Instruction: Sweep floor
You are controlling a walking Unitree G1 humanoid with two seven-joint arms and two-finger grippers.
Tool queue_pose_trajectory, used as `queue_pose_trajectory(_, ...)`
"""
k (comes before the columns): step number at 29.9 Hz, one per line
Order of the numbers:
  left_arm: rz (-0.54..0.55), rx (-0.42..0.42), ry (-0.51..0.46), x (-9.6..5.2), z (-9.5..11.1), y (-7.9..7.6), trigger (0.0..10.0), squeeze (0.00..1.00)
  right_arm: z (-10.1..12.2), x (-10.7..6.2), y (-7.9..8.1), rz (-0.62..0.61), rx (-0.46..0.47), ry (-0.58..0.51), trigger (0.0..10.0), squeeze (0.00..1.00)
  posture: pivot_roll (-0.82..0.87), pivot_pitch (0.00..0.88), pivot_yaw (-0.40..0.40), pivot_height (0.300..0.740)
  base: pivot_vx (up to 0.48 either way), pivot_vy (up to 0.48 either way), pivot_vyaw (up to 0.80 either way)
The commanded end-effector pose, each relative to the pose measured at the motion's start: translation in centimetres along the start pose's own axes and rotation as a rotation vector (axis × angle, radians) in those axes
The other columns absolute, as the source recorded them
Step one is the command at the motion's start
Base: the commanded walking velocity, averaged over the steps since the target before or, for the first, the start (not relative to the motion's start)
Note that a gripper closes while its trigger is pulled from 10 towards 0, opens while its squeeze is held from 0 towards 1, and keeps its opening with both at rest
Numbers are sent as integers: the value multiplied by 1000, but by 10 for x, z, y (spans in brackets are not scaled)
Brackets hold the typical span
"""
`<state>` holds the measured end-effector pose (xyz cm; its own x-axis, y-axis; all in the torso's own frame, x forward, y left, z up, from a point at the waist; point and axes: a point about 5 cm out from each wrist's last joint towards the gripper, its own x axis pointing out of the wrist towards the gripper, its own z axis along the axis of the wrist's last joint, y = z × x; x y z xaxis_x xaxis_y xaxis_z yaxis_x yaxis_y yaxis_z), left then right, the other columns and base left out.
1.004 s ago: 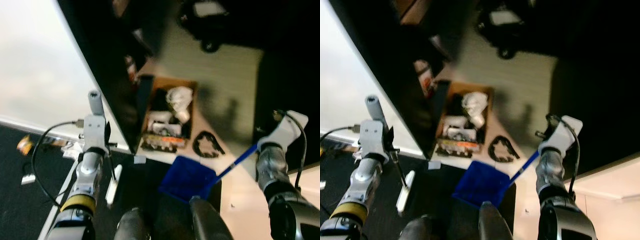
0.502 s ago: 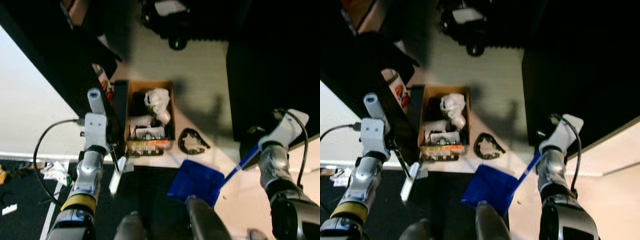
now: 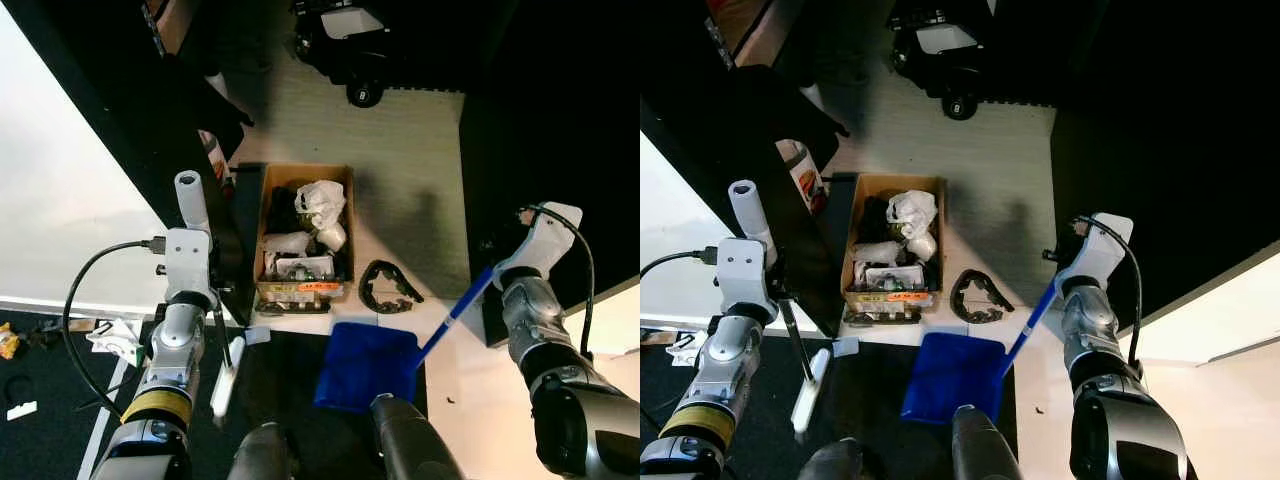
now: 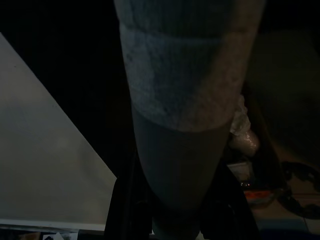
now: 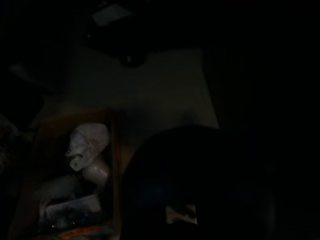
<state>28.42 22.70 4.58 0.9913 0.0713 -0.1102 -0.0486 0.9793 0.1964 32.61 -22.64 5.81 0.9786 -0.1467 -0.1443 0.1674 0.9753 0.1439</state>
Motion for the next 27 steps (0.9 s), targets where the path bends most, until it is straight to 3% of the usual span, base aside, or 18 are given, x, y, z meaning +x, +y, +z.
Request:
queue_pose_trajectory(1,9,5,-45,2,8,0,10000,0,8,2,-2,6,-8,-42,10000,0,21,85,-47,731,0,0,0)
queue_pose_trajectory(3,6,20,-53,3,9,0,10000,0,14,5,3,47,-118,-52,10000,0,25,102,-39,731,0,0,0)
queue_pose_trajectory(8,15,22,-55,4,11,5,10000,0,19,6,7,56,-234,-97,10000,0,29,125,-32,731,0,0,0)
queue_pose_trajectory(10,38,10,-53,6,13,13,10000,0,25,8,9,56,-262,-122,10000,0,34,171,-34,731,0,-424,0)
queue_pose_trajectory(17,59,21,-61,9,19,21,10000,0,38,14,11,59,-245,-156,10000,0,44,231,-41,731,0,-480,0)
queue_pose_trajectory(20,99,-4,-95,15,29,27,10000,0,49,18,13,82,-221,-184,10000,0,49,267,-49,731,0,0,0)
queue_pose_trajectory(27,223,34,-213,21,56,52,10000,0,64,24,14,89,-150,-222,10000,0,44,347,-61,731,0,0,0)
